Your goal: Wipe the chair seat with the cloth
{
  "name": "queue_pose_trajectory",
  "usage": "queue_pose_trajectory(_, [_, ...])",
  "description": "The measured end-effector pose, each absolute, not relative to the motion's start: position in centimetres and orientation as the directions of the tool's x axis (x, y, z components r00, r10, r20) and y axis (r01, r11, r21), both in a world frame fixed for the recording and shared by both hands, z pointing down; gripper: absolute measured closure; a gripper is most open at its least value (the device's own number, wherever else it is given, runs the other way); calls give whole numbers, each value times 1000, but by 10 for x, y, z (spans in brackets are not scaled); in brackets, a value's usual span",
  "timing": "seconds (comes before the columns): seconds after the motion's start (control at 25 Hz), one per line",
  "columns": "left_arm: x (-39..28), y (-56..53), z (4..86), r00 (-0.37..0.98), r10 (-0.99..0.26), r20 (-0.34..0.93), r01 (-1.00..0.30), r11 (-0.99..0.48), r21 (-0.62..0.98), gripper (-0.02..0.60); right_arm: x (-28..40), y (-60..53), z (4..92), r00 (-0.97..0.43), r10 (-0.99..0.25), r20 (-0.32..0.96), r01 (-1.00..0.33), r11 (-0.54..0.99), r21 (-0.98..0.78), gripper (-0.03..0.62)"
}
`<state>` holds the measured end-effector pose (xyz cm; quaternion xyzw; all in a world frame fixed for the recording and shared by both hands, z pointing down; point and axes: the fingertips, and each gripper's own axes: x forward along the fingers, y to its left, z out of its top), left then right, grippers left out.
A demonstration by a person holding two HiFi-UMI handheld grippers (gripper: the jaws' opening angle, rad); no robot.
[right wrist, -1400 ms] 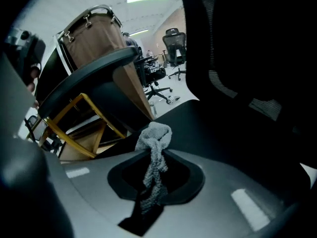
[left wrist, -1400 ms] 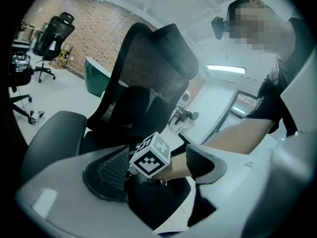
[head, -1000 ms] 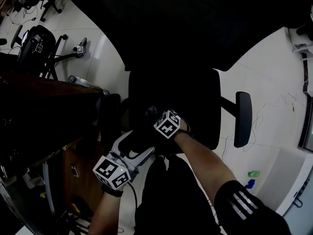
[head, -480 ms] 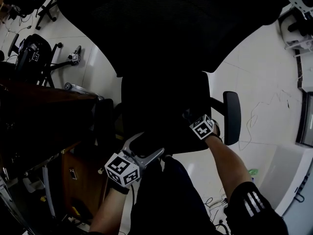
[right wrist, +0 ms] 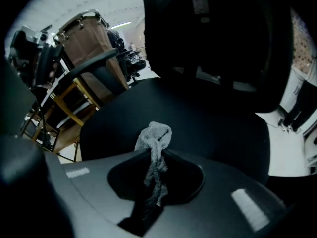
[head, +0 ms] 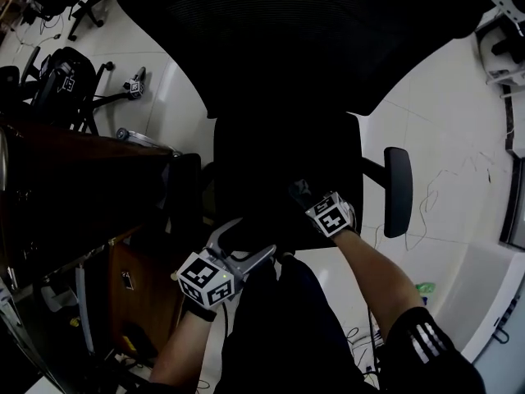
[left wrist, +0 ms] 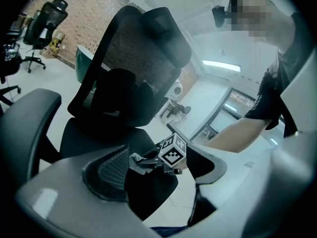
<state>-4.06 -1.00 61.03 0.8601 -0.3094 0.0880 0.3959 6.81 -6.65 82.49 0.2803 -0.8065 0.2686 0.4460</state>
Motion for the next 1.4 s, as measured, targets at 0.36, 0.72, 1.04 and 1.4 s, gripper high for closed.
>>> queue_pose_trajectory(0.36, [-91, 4, 603, 739, -513, 437, -663, -437, 608, 193, -135, 11, 829, -631, 3, 776, -421, 839, -345, 545])
queue_pose_trajectory(0.72, [-93, 6, 611, 739, -508, 442, -662, -427, 616, 193, -138, 32, 848, -616, 38, 787, -373, 866, -334, 545])
queue_pose_trajectory(1.04, [-47, -2, 610, 792, -441, 423, -606, -482, 633, 193, -3, 51, 868, -496, 28, 868, -467, 834, -294, 545])
queue_pose_trajectory(1.4, [12, -7, 606, 848, -347, 401, -530, -540, 654, 193, 167, 39, 857, -343, -91, 935, -690, 700, -185, 546])
